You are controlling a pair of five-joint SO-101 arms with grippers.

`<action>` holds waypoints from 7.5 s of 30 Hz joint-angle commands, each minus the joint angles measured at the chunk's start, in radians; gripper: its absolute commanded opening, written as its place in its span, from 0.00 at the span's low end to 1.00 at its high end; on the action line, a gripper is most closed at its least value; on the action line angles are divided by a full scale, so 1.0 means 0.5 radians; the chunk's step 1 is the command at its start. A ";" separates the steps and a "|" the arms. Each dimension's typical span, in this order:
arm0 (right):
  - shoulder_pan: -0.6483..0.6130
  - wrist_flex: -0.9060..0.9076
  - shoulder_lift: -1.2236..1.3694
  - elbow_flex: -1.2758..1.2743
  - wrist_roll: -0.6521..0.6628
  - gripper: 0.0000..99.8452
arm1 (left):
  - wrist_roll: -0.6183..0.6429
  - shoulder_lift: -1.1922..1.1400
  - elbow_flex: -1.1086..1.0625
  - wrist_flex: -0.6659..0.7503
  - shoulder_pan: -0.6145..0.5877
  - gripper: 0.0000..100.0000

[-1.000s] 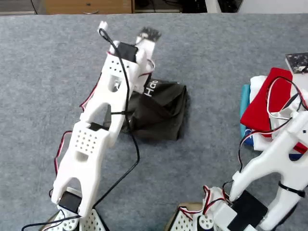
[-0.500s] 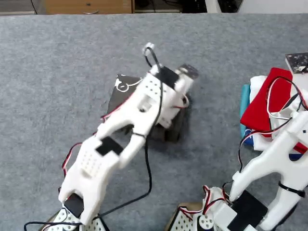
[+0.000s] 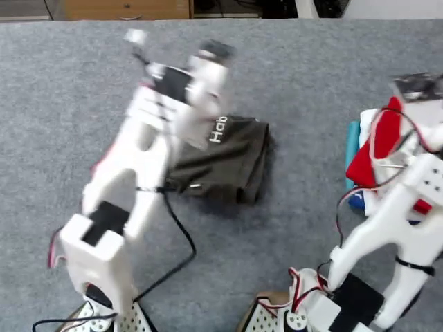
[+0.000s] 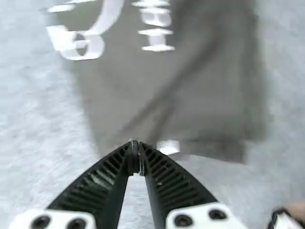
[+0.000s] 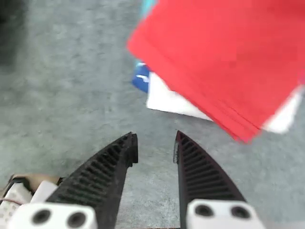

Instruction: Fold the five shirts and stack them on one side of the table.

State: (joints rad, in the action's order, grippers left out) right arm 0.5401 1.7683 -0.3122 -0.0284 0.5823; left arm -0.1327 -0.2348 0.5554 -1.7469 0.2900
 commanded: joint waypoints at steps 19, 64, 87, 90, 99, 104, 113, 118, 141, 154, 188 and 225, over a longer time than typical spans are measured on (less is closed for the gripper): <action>-1.410 -0.911 0.557 -0.100 -0.896 0.14 | -0.325 1.051 -0.537 -0.015 -1.553 0.02; -1.318 -0.034 2.229 1.861 -1.455 0.13 | -0.396 1.054 -0.767 -0.009 -1.709 0.02; -1.422 -0.206 2.331 1.812 -1.439 0.03 | -0.396 1.054 -0.862 -0.009 -1.712 0.02; -1.413 -0.267 2.331 1.800 -1.436 0.01 | -0.396 1.054 -0.853 -0.009 -1.712 0.02; -1.407 -0.497 2.331 1.812 -1.120 0.00 | -0.396 1.054 -0.844 -0.006 -1.712 0.02; -1.336 -0.605 2.328 1.815 -0.967 0.00 | -0.396 1.054 -0.844 -0.006 -1.712 0.02; -1.257 -0.733 2.328 1.803 -0.835 0.00 | -0.399 1.054 -0.859 -0.006 -1.712 0.02; -1.269 -0.654 2.346 1.815 -0.835 0.07 | -0.399 1.054 -0.850 -0.006 -1.715 0.02; -1.487 0.040 1.886 1.665 -0.838 0.00 | -0.399 1.063 -0.841 0.021 -1.838 0.02; -1.840 -0.132 1.263 0.606 -0.776 0.00 | -0.393 1.057 -0.862 0.068 -2.182 0.02; -1.763 -0.018 1.444 0.299 -0.776 0.00 | -0.519 1.073 -0.988 0.080 -2.348 0.02; -2.447 0.028 2.116 1.883 -0.786 0.00 | -0.519 1.057 -0.890 0.083 -2.774 0.02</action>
State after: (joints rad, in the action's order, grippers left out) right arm -0.6751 1.7637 0.8355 0.8263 0.1849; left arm -0.3890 0.2700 0.0690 -1.7192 -1.0940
